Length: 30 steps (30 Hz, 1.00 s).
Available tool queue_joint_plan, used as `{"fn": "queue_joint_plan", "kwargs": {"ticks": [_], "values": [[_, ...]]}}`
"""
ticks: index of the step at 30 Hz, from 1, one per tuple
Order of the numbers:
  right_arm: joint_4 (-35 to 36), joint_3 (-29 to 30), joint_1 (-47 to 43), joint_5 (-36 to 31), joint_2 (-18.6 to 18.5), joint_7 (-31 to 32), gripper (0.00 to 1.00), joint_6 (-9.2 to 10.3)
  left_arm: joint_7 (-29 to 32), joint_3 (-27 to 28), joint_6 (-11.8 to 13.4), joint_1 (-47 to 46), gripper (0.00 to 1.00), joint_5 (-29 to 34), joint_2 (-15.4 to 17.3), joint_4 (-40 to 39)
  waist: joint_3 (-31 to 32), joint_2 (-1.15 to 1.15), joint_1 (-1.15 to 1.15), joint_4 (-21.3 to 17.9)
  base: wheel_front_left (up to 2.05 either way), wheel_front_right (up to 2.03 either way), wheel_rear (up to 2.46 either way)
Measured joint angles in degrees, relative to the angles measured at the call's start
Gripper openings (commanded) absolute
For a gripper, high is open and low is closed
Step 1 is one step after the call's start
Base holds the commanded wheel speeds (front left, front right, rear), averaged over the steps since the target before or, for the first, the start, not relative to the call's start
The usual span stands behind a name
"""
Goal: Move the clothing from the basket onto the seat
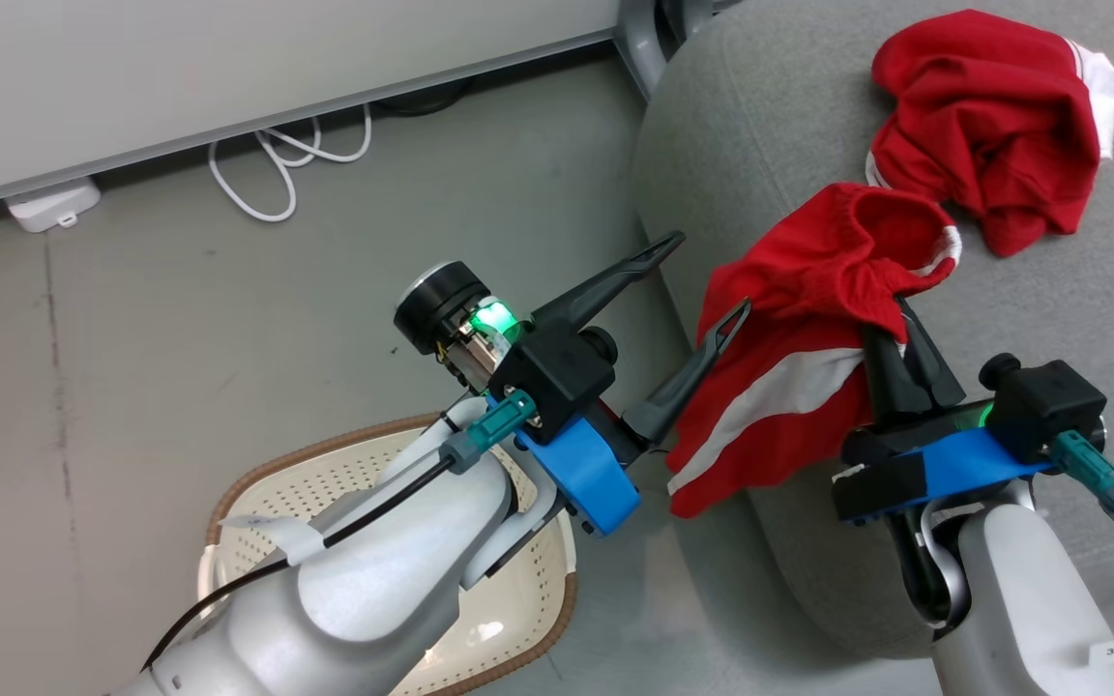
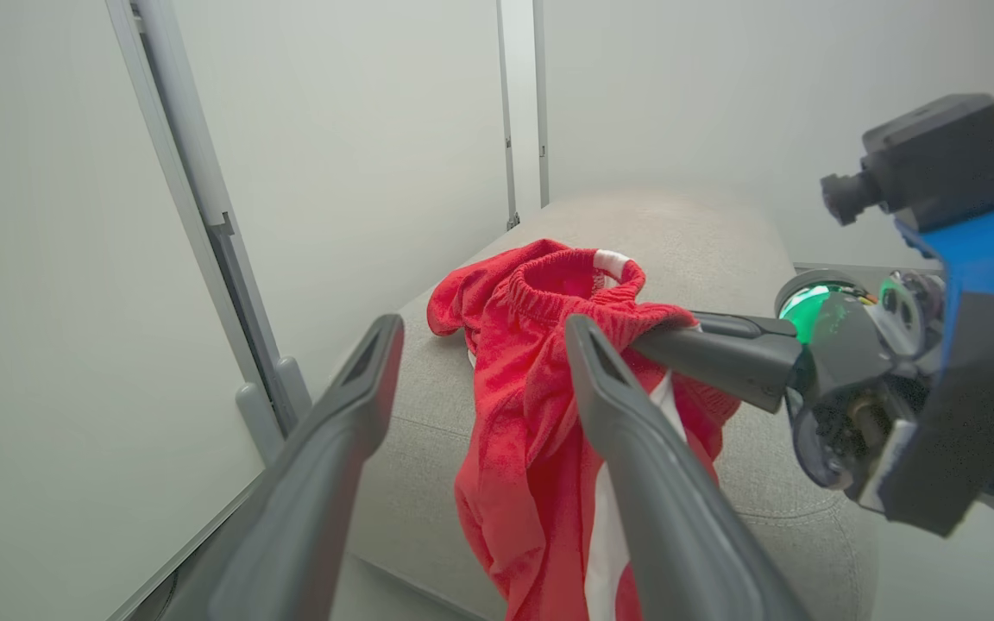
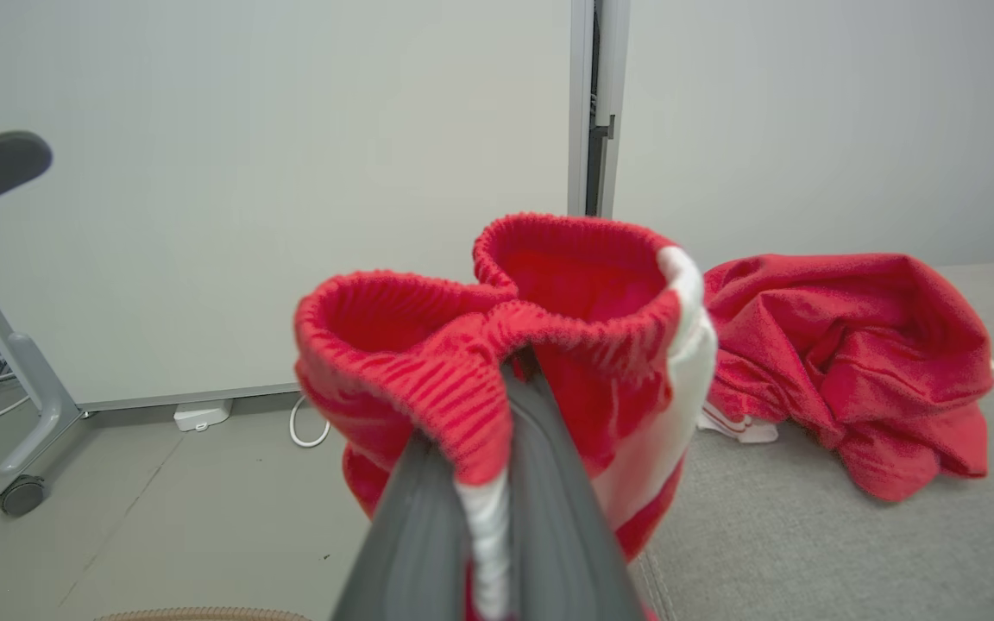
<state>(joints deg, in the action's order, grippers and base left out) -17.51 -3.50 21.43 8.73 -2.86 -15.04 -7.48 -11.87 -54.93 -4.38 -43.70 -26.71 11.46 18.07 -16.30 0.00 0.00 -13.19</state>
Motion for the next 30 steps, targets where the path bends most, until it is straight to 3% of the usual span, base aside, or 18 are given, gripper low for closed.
{"fn": "queue_joint_plan", "kwargs": {"ticks": [17,25,30], "values": [[2.6,2.2,-0.1,0.4,0.0,0.0,0.0,0.0,-0.1,-1.2,0.0,-0.9,1.0,0.0,-0.2,0.6,-2.1,0.0,0.0,-2.3,0.0,0.0,0.0],[6.3,5.7,10.3,-2.0,0.0,0.0,0.0,0.0,0.2,-0.8,0.8,-2.9,1.0,0.6,0.7,-0.7,-5.9,0.0,0.0,-1.6,0.0,0.0,0.0],[9.6,11.1,20.0,-3.3,-0.5,0.0,0.0,0.0,1.2,-0.6,1.0,-5.3,1.0,1.6,1.8,-2.3,-10.2,0.0,0.0,-0.9,0.0,0.0,0.0]]}}
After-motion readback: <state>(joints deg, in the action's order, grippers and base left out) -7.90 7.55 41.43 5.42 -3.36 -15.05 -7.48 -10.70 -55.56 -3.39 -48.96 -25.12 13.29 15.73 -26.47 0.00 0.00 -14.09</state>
